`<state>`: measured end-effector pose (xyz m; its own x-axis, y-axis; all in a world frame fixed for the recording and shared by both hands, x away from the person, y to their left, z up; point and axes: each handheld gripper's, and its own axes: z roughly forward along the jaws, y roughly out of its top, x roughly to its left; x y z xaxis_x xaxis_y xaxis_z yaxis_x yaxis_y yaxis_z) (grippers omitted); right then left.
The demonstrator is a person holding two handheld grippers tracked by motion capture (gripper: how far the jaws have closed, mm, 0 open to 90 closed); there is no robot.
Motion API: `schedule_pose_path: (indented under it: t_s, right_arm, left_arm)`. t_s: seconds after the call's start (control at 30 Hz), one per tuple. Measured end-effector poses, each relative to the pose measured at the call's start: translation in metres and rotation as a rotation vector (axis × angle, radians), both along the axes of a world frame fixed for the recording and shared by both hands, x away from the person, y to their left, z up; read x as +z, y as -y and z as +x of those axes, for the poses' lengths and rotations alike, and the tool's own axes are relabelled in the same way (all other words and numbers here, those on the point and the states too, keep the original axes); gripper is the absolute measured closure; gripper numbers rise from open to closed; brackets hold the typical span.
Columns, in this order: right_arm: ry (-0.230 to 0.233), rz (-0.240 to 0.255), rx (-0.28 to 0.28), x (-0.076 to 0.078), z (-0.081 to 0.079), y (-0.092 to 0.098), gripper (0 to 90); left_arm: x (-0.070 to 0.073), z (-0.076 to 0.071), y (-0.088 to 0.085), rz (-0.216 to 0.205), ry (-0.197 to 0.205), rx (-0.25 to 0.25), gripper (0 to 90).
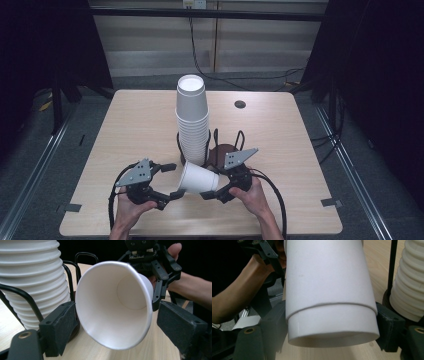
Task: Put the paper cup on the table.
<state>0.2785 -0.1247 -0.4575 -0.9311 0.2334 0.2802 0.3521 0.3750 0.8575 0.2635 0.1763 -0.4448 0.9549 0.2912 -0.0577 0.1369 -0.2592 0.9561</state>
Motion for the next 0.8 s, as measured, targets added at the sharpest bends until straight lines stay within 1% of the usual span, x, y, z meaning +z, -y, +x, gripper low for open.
schedule_pose_path:
  t_s: [0.03, 0.1, 0.27, 0.3, 0.37, 0.43, 0.57, 0.6, 0.67, 0.8]
  right_arm:
    - [0.008, 0.013, -0.002, -0.001, 0.000, 0.000, 24.1]
    - [0.010, 0.036, 0.003, -0.001, 0.000, 0.000, 24.1]
    - [0.027, 0.057, 0.008, 0.000, -0.001, -0.002, 24.1]
    - [0.034, 0.058, 0.007, 0.000, -0.001, -0.003, 24.1]
    - [0.033, 0.057, 0.010, 0.000, -0.002, -0.003, 24.1]
    - [0.036, 0.056, 0.016, 0.000, -0.002, -0.004, 24.2]
    - [0.044, 0.043, 0.028, -0.001, -0.003, -0.007, 24.1]
    - [0.046, 0.035, 0.028, 0.000, -0.003, -0.008, 24.1]
    - [0.053, 0.035, 0.034, 0.000, -0.003, -0.009, 24.1]
    - [0.061, 0.037, 0.037, 0.000, -0.003, -0.011, 24.1]
  left_arm:
    - [0.000, 0.000, 0.000, 0.000, -0.004, -0.002, 15.5]
    - [0.000, 0.001, 0.000, -0.005, -0.008, -0.002, 15.5]
    - [-0.001, 0.002, 0.001, -0.019, -0.008, 0.000, 15.3]
    - [-0.002, 0.003, 0.002, -0.013, -0.010, -0.004, 15.5]
    - [-0.003, 0.003, 0.003, -0.020, -0.012, -0.018, 15.1]
    - [-0.003, 0.004, 0.004, -0.015, -0.009, -0.016, 13.7]
    - [-0.005, 0.007, 0.008, 0.001, -0.026, 0.002, 2.2]
    - [-0.005, 0.007, 0.009, -0.004, -0.036, -0.005, 0.8]
    - [-0.006, 0.007, 0.011, -0.014, -0.035, -0.014, 2.2]
    - [-0.006, 0.008, 0.013, -0.006, -0.040, -0.028, 2.4]
